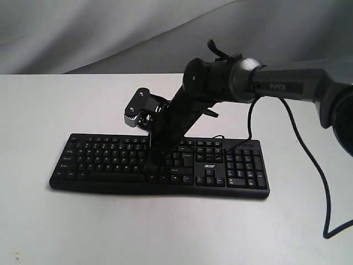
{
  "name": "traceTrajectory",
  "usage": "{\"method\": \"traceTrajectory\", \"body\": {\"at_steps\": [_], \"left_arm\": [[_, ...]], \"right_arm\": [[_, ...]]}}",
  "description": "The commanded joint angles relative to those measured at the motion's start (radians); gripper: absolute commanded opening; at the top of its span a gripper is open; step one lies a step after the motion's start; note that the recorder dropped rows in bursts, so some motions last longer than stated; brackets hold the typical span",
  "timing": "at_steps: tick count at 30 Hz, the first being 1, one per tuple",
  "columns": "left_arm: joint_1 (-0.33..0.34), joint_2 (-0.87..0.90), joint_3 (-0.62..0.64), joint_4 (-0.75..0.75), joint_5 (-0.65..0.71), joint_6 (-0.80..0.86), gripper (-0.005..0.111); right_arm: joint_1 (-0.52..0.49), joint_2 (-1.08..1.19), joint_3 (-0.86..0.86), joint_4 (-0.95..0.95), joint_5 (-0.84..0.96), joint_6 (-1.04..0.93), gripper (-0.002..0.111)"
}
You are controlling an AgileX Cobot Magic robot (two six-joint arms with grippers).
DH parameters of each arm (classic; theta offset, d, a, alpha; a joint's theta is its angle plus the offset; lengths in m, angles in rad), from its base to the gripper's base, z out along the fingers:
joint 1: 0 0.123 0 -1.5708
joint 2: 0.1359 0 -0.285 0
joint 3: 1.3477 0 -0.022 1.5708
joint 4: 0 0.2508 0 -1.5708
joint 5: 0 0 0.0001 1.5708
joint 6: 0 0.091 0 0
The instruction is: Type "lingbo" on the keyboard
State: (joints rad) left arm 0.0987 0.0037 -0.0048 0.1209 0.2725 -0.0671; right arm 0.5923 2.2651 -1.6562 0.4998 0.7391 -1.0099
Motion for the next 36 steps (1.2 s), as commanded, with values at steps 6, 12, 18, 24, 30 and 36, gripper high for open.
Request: {"method": "traceTrajectory", "body": {"at_steps": [6,12,18,24,30,36], "left_arm": [[0.001,-0.004,0.005,-0.004,-0.007,-0.002,0.001],[0.001,-0.004,0.005,-0.004,-0.007,-0.002,0.001],[0.001,-0.004,0.005,-0.004,-0.007,-0.002,0.001],[0.001,-0.004,0.005,-0.004,-0.007,-0.002,0.001],[0.001,-0.004,0.005,-0.004,-0.007,-0.002,0.001],[0.001,-0.004,0.005,-0.004,-0.007,-0.002,0.001]], "right_arm": [[-0.008,-0.013,0.007,0.069,-0.067,-0.058,0.0],[-0.008,0.008,0.007,0.08,-0.069,-0.061,0.0],[-0.01,0.01,0.007,0.081,-0.065,-0.061,0.0],[-0.011,0.02,0.009,0.081,-0.059,-0.061,0.0],[-0.013,-0.007,0.009,0.06,-0.039,-0.061,0.0],[-0.013,-0.078,0.014,0.052,-0.008,-0.054,0.0]]}}
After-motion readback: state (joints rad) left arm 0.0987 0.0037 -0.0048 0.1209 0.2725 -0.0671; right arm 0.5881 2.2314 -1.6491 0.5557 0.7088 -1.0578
